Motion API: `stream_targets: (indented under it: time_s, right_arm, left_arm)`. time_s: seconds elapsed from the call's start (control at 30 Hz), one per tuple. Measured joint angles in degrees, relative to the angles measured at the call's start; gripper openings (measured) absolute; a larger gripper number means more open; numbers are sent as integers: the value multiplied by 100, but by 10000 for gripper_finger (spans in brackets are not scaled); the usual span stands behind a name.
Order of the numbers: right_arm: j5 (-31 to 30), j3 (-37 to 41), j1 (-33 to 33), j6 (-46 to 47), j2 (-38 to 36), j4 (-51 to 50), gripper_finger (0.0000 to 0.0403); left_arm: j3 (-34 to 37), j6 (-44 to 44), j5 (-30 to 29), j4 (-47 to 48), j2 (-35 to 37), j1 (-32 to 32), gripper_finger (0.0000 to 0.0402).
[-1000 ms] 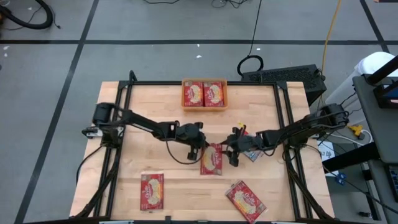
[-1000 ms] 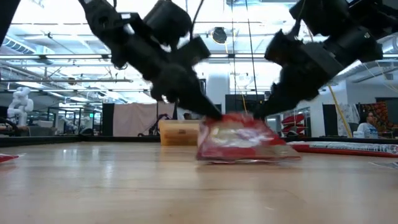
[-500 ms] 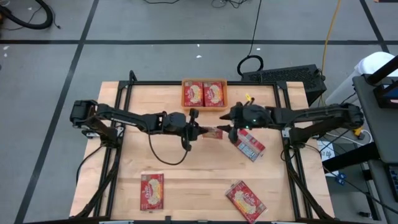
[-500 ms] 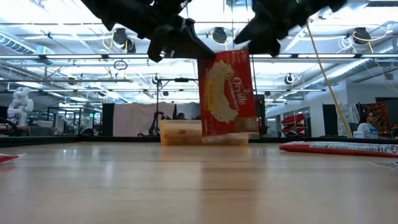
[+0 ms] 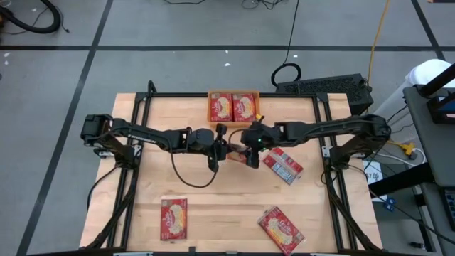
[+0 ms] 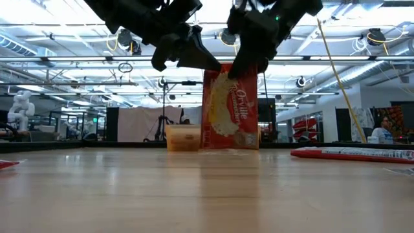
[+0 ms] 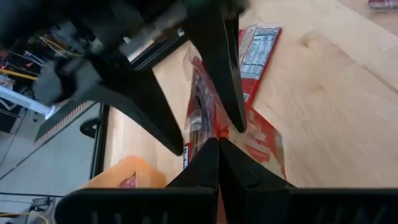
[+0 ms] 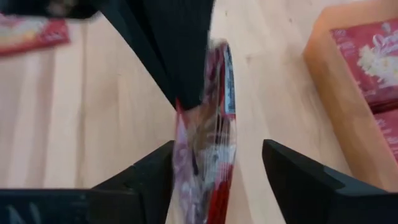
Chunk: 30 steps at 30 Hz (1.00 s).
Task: Sort popcorn bags into baskets
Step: Put the popcorn pack into the orange bin
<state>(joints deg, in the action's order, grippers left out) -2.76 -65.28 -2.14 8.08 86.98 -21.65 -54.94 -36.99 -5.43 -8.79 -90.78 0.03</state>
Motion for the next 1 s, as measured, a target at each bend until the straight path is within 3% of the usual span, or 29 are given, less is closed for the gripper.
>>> stream_targets:
  time_s: [0.1,0.23,0.43,0.6,0.73,0.87,1.0]
  right_arm:
    - [-3,0,-23,-24,118,38,195]
    - [0,-4,-72,-102,62,77,124]
    - [-19,-2,-122,-316,39,-68,13]
    - [-26,-1,-238,-405,-28,-185,20]
    - [-39,4,-386,-470,-369,-276,7]
    - [-110,75,-482,-472,-880,-178,6]
    - [-497,458,-491,-486,-1430,532,4]
  left_arm:
    - [0,8,-5,18,0,0,1]
    - [0,153,-168,12,0,-1,10]
    - [0,536,-906,-183,0,-119,49]
    - [0,873,-1999,-230,0,-293,109]
    - [0,1811,-3065,166,85,-346,153]
    - [9,2974,-3032,874,116,-233,177]
    - [298,3906,-3057,894,166,-235,178]
